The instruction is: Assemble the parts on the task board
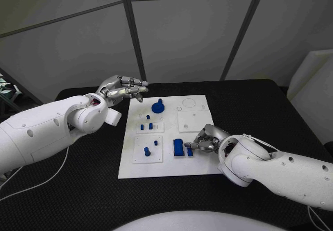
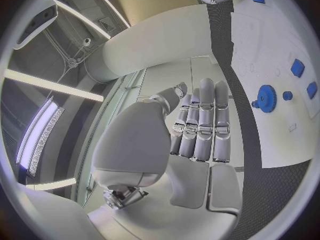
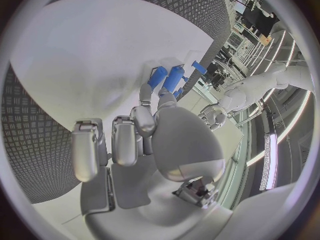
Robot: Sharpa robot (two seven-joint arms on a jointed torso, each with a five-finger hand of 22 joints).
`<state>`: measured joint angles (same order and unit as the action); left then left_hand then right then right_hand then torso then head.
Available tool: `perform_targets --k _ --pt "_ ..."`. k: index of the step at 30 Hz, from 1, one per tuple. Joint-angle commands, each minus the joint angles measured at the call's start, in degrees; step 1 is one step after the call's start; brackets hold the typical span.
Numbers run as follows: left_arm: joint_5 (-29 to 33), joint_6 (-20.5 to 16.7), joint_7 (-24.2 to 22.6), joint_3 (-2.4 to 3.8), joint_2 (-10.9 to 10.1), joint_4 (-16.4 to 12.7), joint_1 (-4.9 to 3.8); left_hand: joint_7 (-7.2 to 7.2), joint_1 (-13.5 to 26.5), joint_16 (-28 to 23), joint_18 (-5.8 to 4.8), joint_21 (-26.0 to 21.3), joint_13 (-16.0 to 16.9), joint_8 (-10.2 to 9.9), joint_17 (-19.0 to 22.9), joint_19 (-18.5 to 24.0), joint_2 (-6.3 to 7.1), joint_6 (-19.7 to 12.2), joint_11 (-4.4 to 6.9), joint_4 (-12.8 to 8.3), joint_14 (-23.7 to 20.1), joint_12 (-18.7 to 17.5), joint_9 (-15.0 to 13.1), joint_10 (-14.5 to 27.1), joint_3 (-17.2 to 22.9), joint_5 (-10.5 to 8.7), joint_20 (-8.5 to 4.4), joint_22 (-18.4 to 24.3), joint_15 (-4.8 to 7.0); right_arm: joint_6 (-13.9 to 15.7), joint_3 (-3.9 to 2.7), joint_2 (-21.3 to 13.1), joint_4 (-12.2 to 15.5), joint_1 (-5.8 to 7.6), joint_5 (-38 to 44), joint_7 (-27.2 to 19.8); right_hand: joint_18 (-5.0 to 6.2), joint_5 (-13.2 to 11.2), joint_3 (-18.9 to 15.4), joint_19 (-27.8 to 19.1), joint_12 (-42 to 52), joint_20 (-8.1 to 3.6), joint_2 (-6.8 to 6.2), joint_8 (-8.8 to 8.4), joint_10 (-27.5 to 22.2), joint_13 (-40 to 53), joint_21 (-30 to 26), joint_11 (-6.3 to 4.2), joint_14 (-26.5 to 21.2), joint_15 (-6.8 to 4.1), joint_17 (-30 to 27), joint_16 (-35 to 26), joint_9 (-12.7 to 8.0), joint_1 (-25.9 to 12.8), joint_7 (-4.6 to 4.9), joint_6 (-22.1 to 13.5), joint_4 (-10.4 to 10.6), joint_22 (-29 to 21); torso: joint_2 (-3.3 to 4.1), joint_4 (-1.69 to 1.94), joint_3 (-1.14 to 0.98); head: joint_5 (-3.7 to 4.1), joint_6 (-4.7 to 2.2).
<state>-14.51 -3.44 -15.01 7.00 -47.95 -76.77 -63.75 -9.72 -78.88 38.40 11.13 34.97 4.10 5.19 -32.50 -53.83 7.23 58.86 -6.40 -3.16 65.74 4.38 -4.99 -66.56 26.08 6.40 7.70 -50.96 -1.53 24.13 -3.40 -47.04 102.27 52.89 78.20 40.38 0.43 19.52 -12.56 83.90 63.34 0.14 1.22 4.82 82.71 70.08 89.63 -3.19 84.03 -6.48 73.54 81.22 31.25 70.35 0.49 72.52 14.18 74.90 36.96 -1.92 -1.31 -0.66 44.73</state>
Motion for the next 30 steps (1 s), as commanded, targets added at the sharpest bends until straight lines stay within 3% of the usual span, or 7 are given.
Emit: perform_targets --k 1,7,9,16,22,30 --pt "0.3 0.7 0.0 0.04 0.0 -0.1 -0.08 -0.21 0.4 -0.3 -0.71 -0.3 0.1 -0.3 0.1 -0.2 -0.3 -0.3 -0.08 0.0 0.1 -0.1 -0.1 0.3 -0.3 -0.16 0.31 0.1 -0.48 -0.7 0.1 0.1 0.4 -0.05 0.5 0.7 -0.43 -2.0 -0.5 6.1 -0.2 -0.43 -0.15 0.4 0.1 0.1 0.4 -0.21 2.8 -0.33 0.0 0.0 0.6 -0.9 0.0 0.3 1.3 15.1 0.0 0.01 0.0 0.06 0.0" --pt "0.3 0.8 0.1 0.04 0.0 -0.1 -0.08 -0.21 0.4 -0.3 -0.71 -0.3 0.1 -0.3 0.1 -0.2 -0.3 -0.3 -0.08 0.0 0.1 -0.1 -0.1 0.4 -0.3 -0.17 0.32 0.1 -0.5 -0.6 0.12 -0.7 0.9 -0.05 1.6 0.5 -0.43 -3.6 -0.4 6.1 -0.2 -0.5 -1.16 0.44 0.1 0.2 0.4 -0.29 2.8 -0.41 0.0 -0.1 1.6 1.2 -0.1 0.3 1.2 15.1 -0.04 0.0 -0.03 0.13 -0.03" --pt "0.3 0.8 0.1 0.04 -0.1 -0.1 -0.08 -0.21 0.4 -0.3 -0.71 -0.3 0.1 -0.3 0.1 -0.2 -0.3 -0.3 -0.08 0.0 0.1 -0.1 -0.1 0.4 -0.3 -0.17 0.32 0.1 -0.5 -0.8 0.12 -1.1 1.1 -0.05 2.0 0.3 -0.43 -6.7 -0.3 6.1 -0.2 -0.56 -1.6 0.49 0.1 0.2 0.4 -0.29 2.8 -0.42 0.0 -0.1 2.2 2.5 -0.06 0.3 0.7 15.1 -0.04 0.0 -0.03 0.13 -0.03" --pt "0.3 0.8 0.1 0.04 -0.1 0.0 -0.08 -0.21 0.4 -0.3 -0.71 -0.3 0.1 -0.3 0.1 -0.2 -0.3 -0.3 -0.08 0.0 0.1 -0.1 -0.1 0.4 -0.3 -0.17 0.32 0.1 -0.5 -1.9 0.14 -2.9 2.6 -0.06 2.9 -0.9 -0.43 -12.2 -0.3 6.1 -0.5 -0.48 -2.9 0.32 0.0 0.1 0.4 -0.15 2.8 -0.33 -0.1 -0.2 3.6 5.2 0.08 -0.1 -1.2 15.1 -0.05 0.0 -0.06 0.23 -0.09" --pt "0.3 0.8 0.1 0.04 0.0 0.1 -0.08 -0.21 0.4 -0.3 -0.71 -0.3 0.1 -0.3 0.1 -0.2 -0.3 -0.3 -0.08 0.0 0.1 -0.1 -0.1 0.4 -0.3 -0.17 0.32 0.1 -0.5 -2.8 0.15 -3.5 2.9 -0.07 3.3 -1.5 -0.43 -14.1 -0.1 6.1 -0.6 -0.44 -3.21 0.23 -0.1 0.1 0.4 -0.13 2.8 -0.31 0.0 -0.2 4.3 6.4 0.1 -0.2 -2.5 15.1 -0.08 -0.05 -0.02 0.29 -0.18" --pt "0.3 0.9 0.1 0.03 0.1 0.2 -0.07 -0.21 0.4 -0.3 -0.71 -0.3 0.1 -0.3 0.1 -0.2 -0.3 -0.3 -0.08 0.0 0.1 -0.1 -0.1 0.4 -0.3 -0.17 0.32 0.1 -0.5 -3.2 0.16 -2.9 2.2 -0.09 3.4 -1.7 -0.43 -14.3 -0.1 6.1 -0.5 -0.43 -3.12 0.24 -0.1 0.2 0.4 -0.14 2.8 -0.3 0.0 -0.2 4.4 6.5 0.1 -0.2 -2.6 15.1 0.02 0.09 -0.05 0.35 -0.16"
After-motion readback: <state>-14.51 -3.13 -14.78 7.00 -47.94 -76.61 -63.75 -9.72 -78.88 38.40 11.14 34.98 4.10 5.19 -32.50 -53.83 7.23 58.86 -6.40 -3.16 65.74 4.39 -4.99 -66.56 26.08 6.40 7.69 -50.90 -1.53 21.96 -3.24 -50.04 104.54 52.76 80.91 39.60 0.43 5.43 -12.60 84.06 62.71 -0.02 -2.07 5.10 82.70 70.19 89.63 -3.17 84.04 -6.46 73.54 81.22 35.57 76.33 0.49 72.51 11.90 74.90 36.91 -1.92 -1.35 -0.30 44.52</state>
